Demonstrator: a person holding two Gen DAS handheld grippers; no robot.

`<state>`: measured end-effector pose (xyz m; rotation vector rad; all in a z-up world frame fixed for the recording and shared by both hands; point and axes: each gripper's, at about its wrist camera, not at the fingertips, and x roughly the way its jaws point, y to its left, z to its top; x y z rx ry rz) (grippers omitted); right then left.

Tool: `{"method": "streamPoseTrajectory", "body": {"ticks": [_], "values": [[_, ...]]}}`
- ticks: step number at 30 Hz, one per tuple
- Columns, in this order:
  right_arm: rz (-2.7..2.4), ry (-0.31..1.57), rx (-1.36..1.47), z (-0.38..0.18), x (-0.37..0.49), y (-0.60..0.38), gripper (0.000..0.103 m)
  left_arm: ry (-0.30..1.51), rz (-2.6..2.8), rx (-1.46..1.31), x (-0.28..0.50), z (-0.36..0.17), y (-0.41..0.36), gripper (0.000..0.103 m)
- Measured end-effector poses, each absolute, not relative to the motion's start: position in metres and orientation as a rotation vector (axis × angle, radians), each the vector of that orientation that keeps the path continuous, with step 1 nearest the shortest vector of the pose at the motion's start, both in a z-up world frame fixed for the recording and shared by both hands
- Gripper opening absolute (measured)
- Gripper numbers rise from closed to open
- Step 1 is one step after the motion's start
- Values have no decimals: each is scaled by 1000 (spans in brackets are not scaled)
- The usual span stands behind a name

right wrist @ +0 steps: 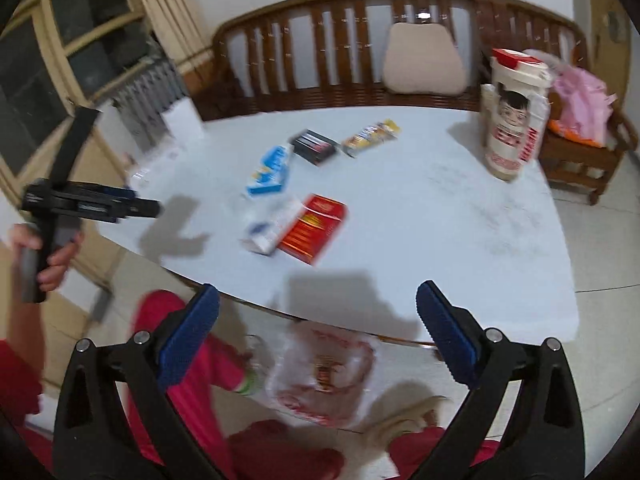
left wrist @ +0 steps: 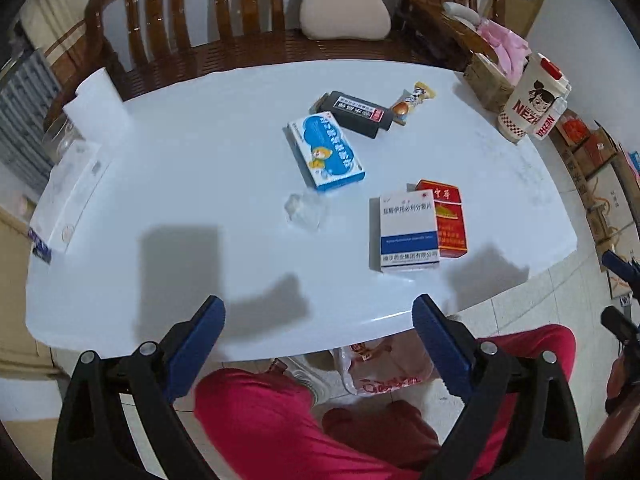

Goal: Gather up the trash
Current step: 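Raise both tools back over the table toward the clear tray and white medicine box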

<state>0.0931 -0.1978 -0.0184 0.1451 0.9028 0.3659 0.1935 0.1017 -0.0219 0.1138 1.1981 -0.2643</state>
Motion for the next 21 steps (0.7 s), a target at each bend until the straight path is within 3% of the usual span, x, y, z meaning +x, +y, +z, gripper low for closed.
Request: {"method": "streamPoseTrajectory", "body": {"ticks": [12,21], "values": [[521,954,325,26,127,-189,96,1249,-316,233,234,0,90,92],[561,1013,395,8,155,-178,96,1297,-328,339,255,-35,76,92]]}}
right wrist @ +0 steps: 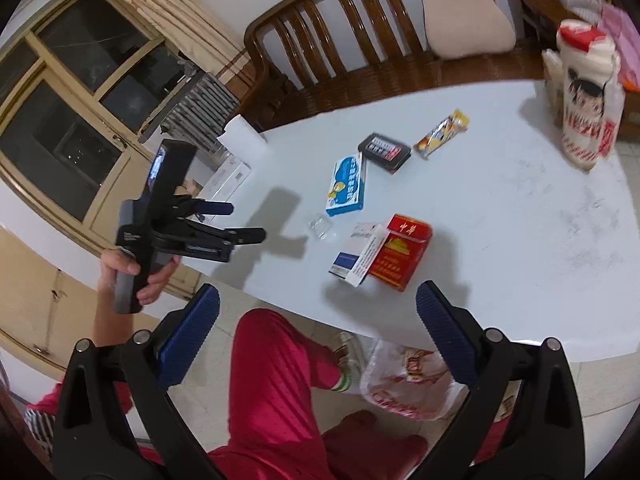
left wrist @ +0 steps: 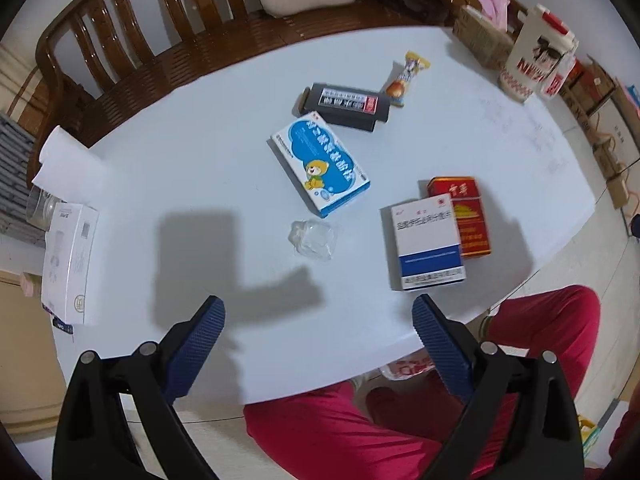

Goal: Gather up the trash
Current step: 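Raise both tools back over the table toward the clear tray and white medicine box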

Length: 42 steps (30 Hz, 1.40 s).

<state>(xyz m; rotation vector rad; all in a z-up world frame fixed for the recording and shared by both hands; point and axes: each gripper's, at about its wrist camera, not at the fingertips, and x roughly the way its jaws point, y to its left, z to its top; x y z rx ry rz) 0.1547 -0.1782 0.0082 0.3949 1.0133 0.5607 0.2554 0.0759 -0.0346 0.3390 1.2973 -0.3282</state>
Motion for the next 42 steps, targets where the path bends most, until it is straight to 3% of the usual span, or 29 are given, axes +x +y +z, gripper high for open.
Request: {"method": "streamPoseTrajectory", "body": {"ticks": [14,28,42], "values": [[610,1180,498,-57,180,-149,96,1345,-324,369,289,-83,80,92],[626,1255,828,-136,192,-145,96,1348,-339,471,310,-122,66,92],[621,1223,917,-147,201,-140,92,1337,-370,477,323,-140,55,92]]}}
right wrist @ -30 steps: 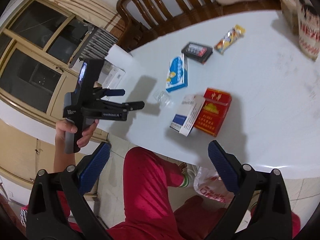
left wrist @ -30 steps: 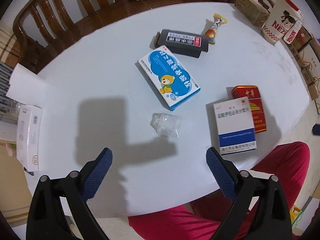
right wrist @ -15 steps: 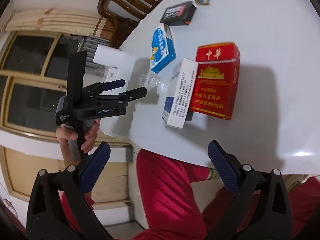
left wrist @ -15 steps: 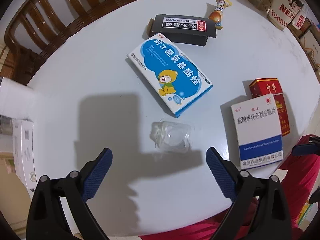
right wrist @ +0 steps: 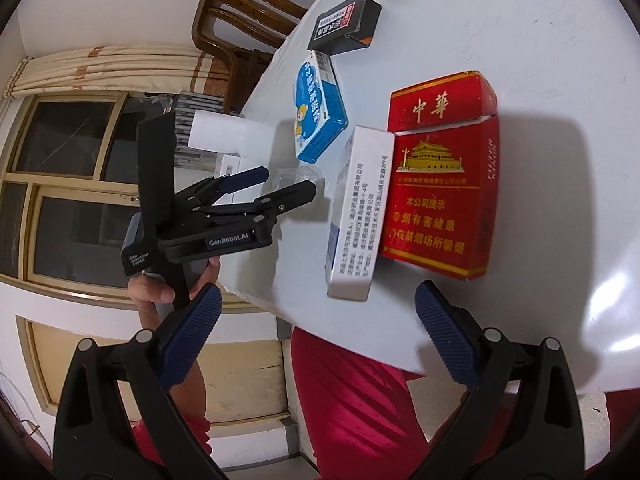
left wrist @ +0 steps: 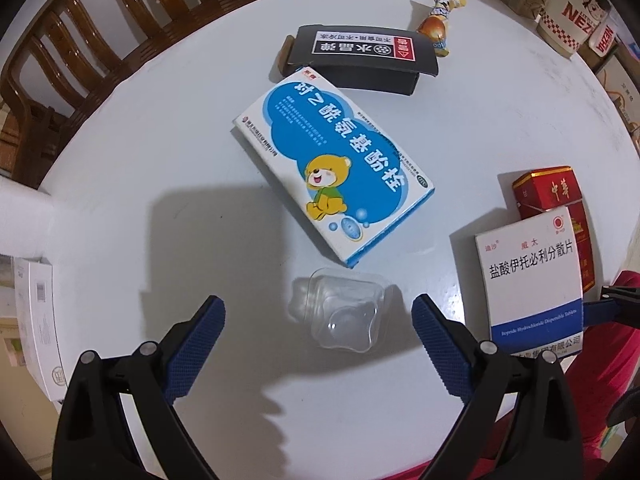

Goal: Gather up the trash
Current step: 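Raise both tools back over the table toward the clear tray and white medicine box, then grasp the clear plastic tray with the left gripper while the right gripper grasps the white medicine box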

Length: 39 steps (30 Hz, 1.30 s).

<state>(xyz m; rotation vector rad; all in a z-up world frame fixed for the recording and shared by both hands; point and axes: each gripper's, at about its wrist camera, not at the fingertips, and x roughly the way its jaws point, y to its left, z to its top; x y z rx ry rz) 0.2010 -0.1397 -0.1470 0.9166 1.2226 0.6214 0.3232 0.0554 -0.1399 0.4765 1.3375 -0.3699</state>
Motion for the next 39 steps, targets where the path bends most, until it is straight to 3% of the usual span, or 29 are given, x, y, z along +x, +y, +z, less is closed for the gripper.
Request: {"method": "streamPoseTrajectory", "body": {"ticks": [3,9,13,16,19,23,39], "values": [[616,1221,914,-150,204,-137,76,1335,-371,494,321,-144,51,90],[590,1213,924,-157,210,-133,65,1333,-375,487,326,-147,50,82],[581,1203,926,-160,213,-132,48,1337,-386,471,328,-146,52,79],[578,1196,918,-163,214,-131,30,1342,-401,452,330,-145,53,71],[574,1191,907,-164,215,-129,22,1349,-426,422,327,-143,52,57],[573,1181,886,-163,217,-126,21,1354,-440,396,325,-141,49,39],[525,1122,649,-126,217,-124,21,1338,-373,341,316,-124,66,39]]}}
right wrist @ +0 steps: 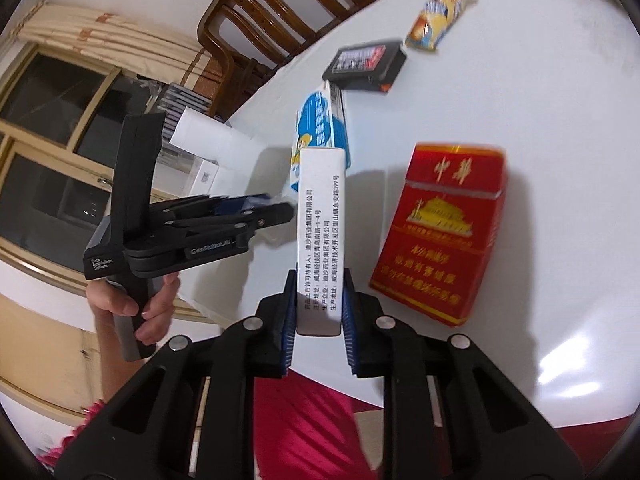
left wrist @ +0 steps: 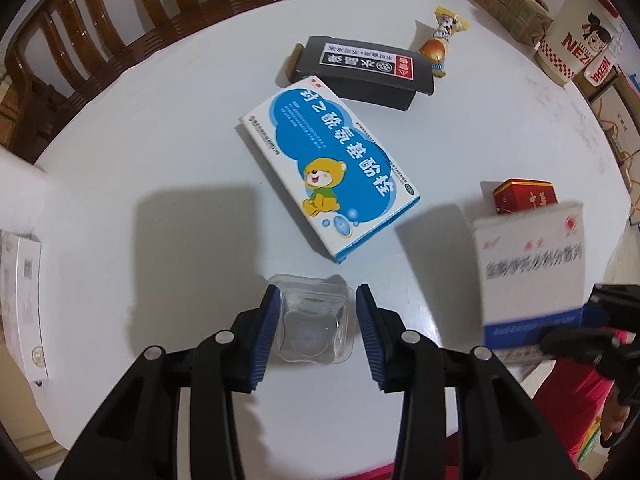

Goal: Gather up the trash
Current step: 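Grasp the clear plastic tray with the left gripper while the right gripper grasps the white medicine box, then carry the tray and the white box down toward the plastic bag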

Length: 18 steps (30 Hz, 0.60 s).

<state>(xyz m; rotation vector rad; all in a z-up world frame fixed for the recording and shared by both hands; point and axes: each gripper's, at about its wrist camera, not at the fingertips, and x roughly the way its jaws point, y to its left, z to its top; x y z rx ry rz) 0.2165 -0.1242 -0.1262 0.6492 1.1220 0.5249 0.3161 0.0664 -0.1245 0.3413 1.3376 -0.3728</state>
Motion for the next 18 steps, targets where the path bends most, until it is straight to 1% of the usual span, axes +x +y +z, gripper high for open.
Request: {"method": "streamPoseTrajectory", "body": {"ticks": [9,13,18], "values": [[437,1029,382,-73,202,-135,21,1275,-384,319,281,-86,71,39],[417,992,284,-48,184,-137,21,1219,-392,316,248,-58,69,39],[414,944,191,-23,154,-131,21,1189,-409,310,210,-37,63,39]]}}
